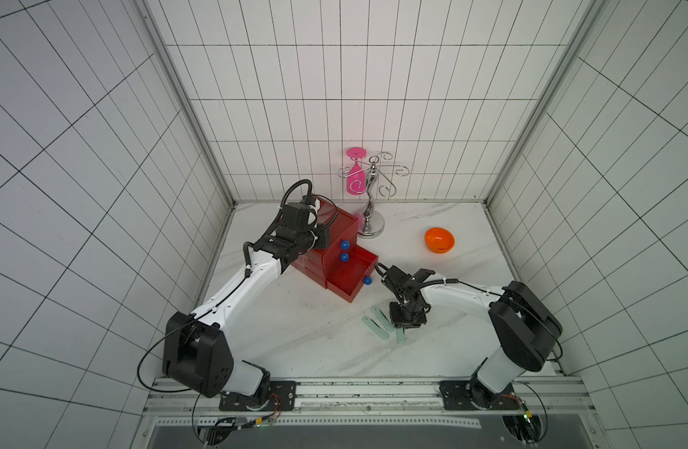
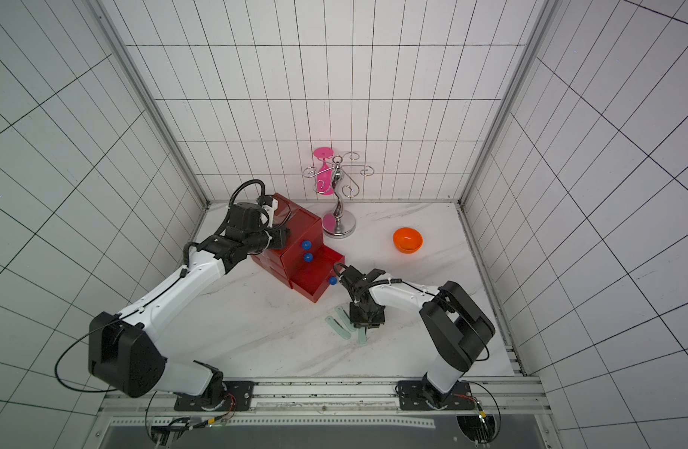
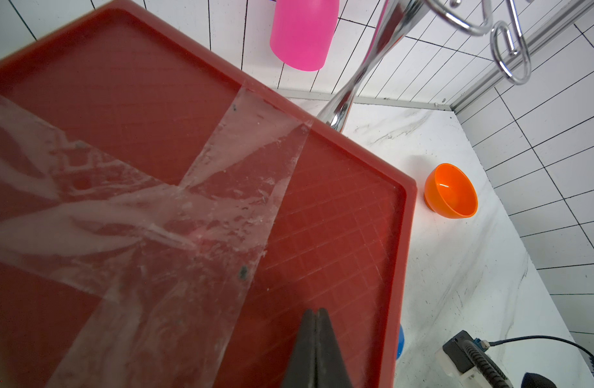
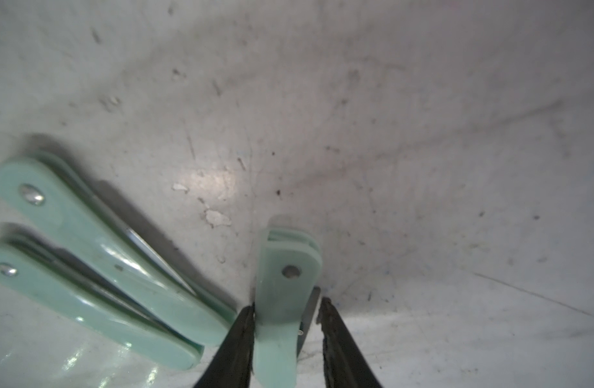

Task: Place the fruit knives into the drawer by color
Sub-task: Pick up the fruit knife from the center of the board.

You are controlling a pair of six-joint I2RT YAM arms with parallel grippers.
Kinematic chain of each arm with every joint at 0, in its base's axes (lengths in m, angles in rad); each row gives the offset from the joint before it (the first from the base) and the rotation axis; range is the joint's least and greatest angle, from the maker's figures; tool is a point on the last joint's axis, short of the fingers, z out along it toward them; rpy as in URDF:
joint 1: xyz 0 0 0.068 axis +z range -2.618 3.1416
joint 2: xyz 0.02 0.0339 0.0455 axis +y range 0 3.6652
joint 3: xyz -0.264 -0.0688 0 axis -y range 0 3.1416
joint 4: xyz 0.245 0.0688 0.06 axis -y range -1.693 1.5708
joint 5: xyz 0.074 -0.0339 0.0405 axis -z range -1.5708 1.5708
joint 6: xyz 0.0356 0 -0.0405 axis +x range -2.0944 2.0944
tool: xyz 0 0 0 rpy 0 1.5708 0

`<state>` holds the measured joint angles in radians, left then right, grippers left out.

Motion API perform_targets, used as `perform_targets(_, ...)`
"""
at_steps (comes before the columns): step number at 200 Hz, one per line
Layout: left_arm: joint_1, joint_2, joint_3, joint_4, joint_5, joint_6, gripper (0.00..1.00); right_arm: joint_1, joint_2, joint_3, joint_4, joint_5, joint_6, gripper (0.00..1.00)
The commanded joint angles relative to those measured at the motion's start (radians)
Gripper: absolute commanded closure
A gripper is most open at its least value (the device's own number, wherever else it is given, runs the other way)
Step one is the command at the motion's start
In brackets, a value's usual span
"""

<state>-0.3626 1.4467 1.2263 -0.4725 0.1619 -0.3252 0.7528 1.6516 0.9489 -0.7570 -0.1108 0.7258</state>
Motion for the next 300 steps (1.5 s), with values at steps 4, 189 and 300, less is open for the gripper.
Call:
perform_targets(4, 0.022, 0.05, -0.074, -0.278, -0.057, -0.002, 1.0, -0.01, 0.009, -0.058, -0.022, 0.019, 0.017, 0.65)
perform_targets(189, 0.025, 0.05, -0.073, -0.277, -0.059, -0.002, 1.0, -0.007, 0.046, -0.05, -0.006, 0.018, 0.02, 0.78)
perform_targets(300, 0.027, 0.052, -0.075, -0.279, -0.058, 0.0, 1.0, -0.01, 0.019, 0.068, -0.104, 0.053, -0.03, 0.78)
